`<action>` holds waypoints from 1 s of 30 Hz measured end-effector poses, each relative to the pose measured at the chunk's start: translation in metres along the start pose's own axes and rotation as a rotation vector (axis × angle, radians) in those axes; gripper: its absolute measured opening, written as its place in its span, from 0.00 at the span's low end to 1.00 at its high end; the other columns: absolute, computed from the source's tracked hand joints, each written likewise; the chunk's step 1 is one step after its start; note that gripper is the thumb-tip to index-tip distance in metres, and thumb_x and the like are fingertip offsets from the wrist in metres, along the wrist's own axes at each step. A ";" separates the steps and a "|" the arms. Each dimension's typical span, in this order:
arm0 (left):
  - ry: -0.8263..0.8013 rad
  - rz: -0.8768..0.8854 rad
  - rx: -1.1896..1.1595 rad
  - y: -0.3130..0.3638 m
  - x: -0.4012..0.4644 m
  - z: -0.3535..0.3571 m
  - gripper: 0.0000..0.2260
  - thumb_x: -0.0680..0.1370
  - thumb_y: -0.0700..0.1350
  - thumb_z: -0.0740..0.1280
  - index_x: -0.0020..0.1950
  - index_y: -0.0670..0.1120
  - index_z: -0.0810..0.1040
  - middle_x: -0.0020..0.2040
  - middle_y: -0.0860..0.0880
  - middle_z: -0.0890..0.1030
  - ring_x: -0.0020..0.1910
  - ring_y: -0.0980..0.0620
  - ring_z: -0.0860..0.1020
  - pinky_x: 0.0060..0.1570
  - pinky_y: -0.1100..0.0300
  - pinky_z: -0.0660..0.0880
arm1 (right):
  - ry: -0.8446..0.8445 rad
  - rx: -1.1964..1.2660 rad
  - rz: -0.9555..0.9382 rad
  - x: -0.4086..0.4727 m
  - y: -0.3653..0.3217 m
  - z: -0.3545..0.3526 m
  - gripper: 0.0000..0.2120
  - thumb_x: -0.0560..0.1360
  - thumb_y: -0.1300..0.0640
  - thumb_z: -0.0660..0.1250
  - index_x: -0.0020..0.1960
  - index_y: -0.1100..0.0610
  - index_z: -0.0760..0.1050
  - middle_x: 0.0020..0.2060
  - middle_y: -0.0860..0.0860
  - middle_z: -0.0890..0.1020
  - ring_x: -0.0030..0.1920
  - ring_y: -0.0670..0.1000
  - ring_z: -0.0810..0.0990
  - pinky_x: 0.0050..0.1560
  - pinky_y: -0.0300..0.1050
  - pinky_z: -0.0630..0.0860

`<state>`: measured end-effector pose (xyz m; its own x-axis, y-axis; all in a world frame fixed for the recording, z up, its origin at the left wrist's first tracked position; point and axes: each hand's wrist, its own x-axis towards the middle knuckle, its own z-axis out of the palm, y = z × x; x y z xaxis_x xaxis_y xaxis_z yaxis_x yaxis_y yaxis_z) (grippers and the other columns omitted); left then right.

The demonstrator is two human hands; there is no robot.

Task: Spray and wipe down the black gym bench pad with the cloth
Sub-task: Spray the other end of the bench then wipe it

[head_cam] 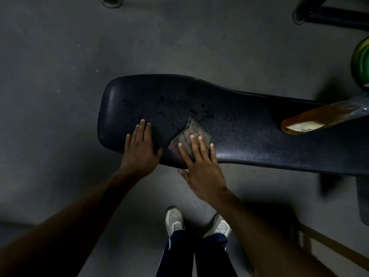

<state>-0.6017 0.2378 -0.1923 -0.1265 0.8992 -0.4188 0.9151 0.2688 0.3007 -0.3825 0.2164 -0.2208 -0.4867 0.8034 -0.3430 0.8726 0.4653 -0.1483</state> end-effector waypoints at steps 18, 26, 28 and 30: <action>-0.055 -0.026 -0.029 -0.032 0.022 -0.005 0.41 0.81 0.62 0.58 0.82 0.48 0.37 0.82 0.49 0.35 0.80 0.50 0.35 0.78 0.42 0.41 | -0.063 0.013 0.045 0.050 -0.007 -0.023 0.36 0.86 0.38 0.47 0.85 0.52 0.37 0.85 0.59 0.41 0.85 0.62 0.38 0.83 0.66 0.44; -0.120 -0.020 0.014 -0.033 0.023 -0.007 0.40 0.81 0.64 0.54 0.81 0.49 0.33 0.80 0.51 0.29 0.79 0.51 0.31 0.78 0.43 0.39 | -0.060 -0.056 0.255 0.055 0.046 -0.043 0.38 0.85 0.37 0.44 0.86 0.60 0.45 0.84 0.66 0.51 0.85 0.66 0.48 0.84 0.64 0.44; -0.137 -0.032 0.034 -0.033 0.024 -0.008 0.40 0.81 0.64 0.53 0.80 0.49 0.31 0.79 0.51 0.28 0.78 0.51 0.30 0.78 0.43 0.39 | -0.038 -0.018 0.305 0.084 0.060 -0.056 0.38 0.85 0.37 0.44 0.85 0.61 0.48 0.84 0.66 0.52 0.85 0.65 0.49 0.83 0.64 0.43; -0.151 -0.051 0.039 -0.031 0.025 -0.008 0.40 0.81 0.64 0.53 0.80 0.50 0.31 0.79 0.51 0.27 0.78 0.51 0.29 0.78 0.43 0.39 | -0.047 0.079 0.305 0.117 0.067 -0.067 0.38 0.85 0.36 0.46 0.86 0.59 0.46 0.85 0.62 0.47 0.85 0.63 0.44 0.82 0.62 0.39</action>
<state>-0.6366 0.2549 -0.2054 -0.1165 0.8220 -0.5575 0.9234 0.2964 0.2440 -0.3837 0.3658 -0.2087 -0.2013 0.8827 -0.4246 0.9794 0.1737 -0.1031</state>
